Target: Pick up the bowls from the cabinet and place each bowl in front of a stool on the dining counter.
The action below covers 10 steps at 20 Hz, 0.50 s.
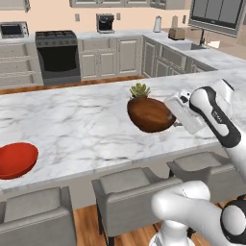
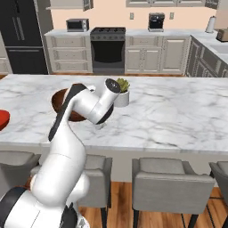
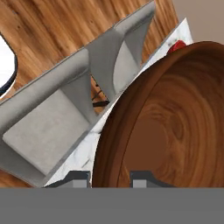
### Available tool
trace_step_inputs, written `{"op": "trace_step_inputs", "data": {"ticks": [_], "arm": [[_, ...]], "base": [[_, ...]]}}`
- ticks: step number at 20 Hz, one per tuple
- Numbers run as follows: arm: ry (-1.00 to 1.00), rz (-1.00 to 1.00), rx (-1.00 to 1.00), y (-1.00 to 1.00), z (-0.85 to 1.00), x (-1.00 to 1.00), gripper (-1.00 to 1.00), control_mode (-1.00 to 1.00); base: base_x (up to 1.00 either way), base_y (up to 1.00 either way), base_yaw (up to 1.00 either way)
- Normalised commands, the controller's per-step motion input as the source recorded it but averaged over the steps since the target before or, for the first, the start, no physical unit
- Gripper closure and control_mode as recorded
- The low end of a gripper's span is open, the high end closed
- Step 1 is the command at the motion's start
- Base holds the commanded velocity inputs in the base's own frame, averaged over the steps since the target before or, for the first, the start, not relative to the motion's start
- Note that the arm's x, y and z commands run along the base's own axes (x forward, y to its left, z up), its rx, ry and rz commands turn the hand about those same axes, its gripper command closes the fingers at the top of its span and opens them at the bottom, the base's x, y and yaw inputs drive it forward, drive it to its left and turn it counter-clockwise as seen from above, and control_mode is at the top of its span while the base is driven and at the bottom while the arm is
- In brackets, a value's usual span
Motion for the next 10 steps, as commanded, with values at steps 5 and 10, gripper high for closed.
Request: {"op": "trace_step_inputs", "data": {"ticks": [5,10], "arm": [[0.00,0.00,0.00,0.30,-0.71,0.77,1.00,-1.00],[0.00,0.00,-0.12,0.16,-0.63,0.58,1.00,-1.00]], "base": [[0.00,0.00,0.00],[0.00,0.00,0.00]]}}
